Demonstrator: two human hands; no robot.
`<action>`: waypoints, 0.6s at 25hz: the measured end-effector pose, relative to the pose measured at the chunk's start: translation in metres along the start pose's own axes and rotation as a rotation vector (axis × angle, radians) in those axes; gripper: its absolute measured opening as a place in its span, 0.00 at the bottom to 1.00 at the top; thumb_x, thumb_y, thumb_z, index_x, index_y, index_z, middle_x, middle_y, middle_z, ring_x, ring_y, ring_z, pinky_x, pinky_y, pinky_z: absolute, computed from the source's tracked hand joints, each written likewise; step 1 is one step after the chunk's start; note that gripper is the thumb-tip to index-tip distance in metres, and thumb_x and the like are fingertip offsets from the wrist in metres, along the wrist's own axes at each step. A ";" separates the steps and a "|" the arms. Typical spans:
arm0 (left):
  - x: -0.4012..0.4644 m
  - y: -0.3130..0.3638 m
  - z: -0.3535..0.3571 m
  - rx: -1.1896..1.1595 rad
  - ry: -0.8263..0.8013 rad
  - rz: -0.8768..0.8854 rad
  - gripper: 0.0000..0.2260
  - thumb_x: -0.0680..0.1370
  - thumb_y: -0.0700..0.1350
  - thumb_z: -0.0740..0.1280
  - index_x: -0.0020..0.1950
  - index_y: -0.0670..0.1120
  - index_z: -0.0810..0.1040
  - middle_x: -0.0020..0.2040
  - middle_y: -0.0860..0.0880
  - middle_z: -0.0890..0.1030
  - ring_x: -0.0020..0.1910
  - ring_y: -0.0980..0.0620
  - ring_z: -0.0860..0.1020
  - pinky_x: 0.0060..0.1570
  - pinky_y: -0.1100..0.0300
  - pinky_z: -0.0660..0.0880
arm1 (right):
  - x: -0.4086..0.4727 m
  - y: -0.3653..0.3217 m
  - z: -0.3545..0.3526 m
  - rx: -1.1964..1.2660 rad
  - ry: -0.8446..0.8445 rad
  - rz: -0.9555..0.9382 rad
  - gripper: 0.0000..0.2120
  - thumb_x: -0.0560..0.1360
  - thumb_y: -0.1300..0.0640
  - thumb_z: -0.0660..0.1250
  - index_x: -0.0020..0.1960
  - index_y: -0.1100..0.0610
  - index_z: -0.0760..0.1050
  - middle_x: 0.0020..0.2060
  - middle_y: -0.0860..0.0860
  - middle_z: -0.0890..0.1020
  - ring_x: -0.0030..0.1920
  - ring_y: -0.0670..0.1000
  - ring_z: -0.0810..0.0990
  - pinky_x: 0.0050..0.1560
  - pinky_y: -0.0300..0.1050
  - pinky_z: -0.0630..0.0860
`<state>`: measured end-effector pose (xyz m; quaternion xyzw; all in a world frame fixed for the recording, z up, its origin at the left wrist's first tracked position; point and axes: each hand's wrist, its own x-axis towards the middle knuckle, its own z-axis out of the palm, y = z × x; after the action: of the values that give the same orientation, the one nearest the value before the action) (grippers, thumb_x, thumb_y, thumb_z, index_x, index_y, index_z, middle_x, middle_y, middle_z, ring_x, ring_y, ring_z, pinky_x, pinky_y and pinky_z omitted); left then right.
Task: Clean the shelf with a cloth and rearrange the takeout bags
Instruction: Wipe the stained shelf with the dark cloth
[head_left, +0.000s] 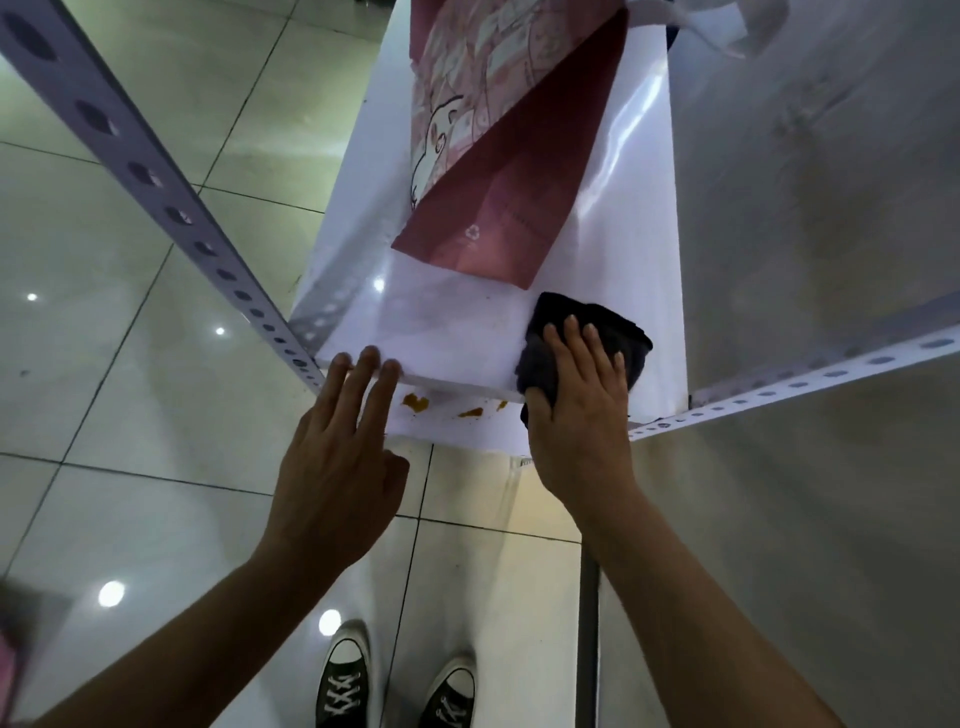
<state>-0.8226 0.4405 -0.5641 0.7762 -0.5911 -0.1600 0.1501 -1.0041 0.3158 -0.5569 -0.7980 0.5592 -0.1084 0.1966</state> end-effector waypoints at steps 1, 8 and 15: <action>-0.001 -0.001 0.000 -0.003 -0.005 0.000 0.37 0.74 0.36 0.69 0.80 0.41 0.57 0.81 0.40 0.55 0.80 0.40 0.51 0.72 0.41 0.66 | 0.002 -0.009 0.004 0.012 0.006 -0.015 0.28 0.82 0.54 0.60 0.80 0.55 0.60 0.81 0.51 0.58 0.82 0.51 0.50 0.81 0.52 0.41; -0.002 -0.011 -0.001 -0.002 -0.055 0.027 0.39 0.75 0.34 0.68 0.81 0.46 0.51 0.82 0.45 0.49 0.81 0.44 0.46 0.74 0.43 0.63 | -0.016 -0.043 0.028 0.076 -0.054 -0.159 0.27 0.81 0.49 0.57 0.79 0.55 0.63 0.80 0.51 0.62 0.81 0.49 0.51 0.81 0.52 0.42; -0.004 -0.010 0.006 0.002 -0.025 0.024 0.40 0.73 0.32 0.67 0.81 0.44 0.52 0.82 0.44 0.51 0.81 0.43 0.48 0.72 0.43 0.65 | -0.035 -0.008 0.010 0.019 -0.014 -0.196 0.29 0.80 0.48 0.53 0.79 0.54 0.63 0.80 0.50 0.62 0.81 0.49 0.53 0.81 0.53 0.47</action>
<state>-0.8170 0.4464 -0.5732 0.7671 -0.6025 -0.1670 0.1438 -1.0056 0.3532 -0.5608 -0.8479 0.4759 -0.1266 0.1966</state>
